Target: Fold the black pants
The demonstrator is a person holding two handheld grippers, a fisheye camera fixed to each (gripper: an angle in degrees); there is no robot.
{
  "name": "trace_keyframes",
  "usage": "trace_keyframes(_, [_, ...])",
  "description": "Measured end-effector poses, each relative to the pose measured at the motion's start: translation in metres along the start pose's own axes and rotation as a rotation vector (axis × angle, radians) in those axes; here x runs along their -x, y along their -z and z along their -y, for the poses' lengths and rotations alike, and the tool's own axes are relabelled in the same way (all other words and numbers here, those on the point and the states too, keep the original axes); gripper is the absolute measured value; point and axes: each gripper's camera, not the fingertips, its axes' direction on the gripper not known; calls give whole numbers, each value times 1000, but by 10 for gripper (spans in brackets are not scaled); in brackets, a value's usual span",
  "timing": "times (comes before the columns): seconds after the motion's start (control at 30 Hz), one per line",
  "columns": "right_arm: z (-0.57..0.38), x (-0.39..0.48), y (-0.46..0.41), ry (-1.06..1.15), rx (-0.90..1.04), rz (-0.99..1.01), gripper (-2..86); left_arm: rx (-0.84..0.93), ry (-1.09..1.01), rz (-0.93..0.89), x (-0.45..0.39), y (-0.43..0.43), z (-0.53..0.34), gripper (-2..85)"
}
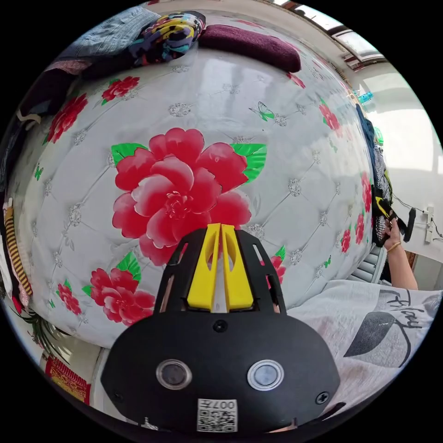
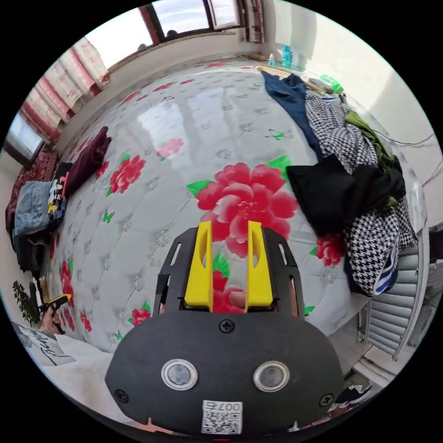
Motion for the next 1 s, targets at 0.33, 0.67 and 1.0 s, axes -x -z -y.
trace_keyframes(0.33, [35,-118,-38,-247,91,-193,98,-18,-108,154,-33,-4,-32,-10])
trace_keyframes(0.67, [-6,14,-20,87,41,-86,31,-39,-223,288,-46,1,-73,-9])
trace_keyframes(1.0, [-155,315,8,628,307,862,38,-184,-29,-87,33,44,-148,-3])
